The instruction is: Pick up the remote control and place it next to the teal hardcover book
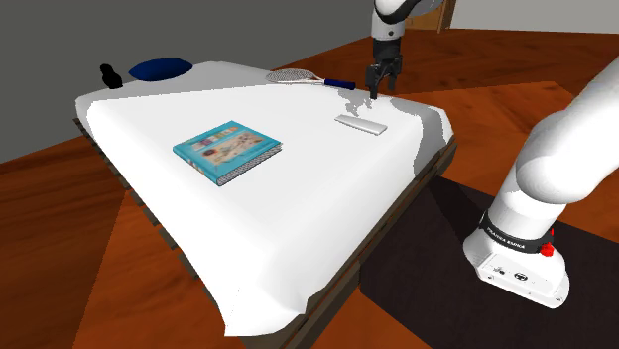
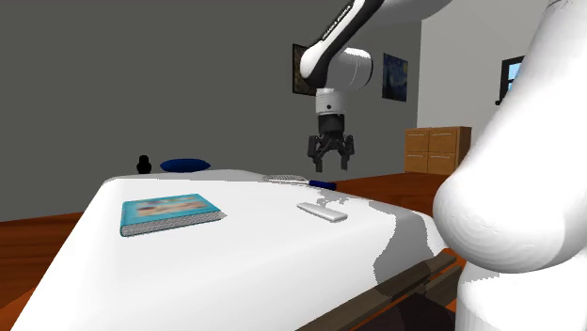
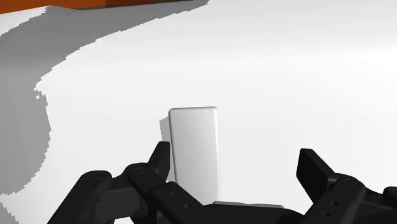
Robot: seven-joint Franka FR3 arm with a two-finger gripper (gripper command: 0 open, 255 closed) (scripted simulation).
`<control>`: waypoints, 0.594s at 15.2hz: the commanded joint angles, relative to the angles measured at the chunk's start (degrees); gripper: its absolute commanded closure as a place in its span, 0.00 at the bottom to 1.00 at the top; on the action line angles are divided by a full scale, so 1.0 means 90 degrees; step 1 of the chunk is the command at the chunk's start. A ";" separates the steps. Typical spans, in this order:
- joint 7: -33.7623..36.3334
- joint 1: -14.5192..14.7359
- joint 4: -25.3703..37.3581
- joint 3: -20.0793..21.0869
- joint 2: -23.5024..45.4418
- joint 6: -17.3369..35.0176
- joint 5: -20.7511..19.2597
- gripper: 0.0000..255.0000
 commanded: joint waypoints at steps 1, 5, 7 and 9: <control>-0.0235 0.0014 0.0103 -0.0117 0.0435 0.0336 0.0080 0.00; -0.0714 0.0037 0.0524 -0.0282 0.1401 0.0861 0.0358 0.00; -0.0965 0.0028 0.0787 -0.0330 0.1898 0.1077 0.0535 0.00; -0.1216 -0.0002 0.1084 -0.0350 0.2401 0.1258 0.0728 0.00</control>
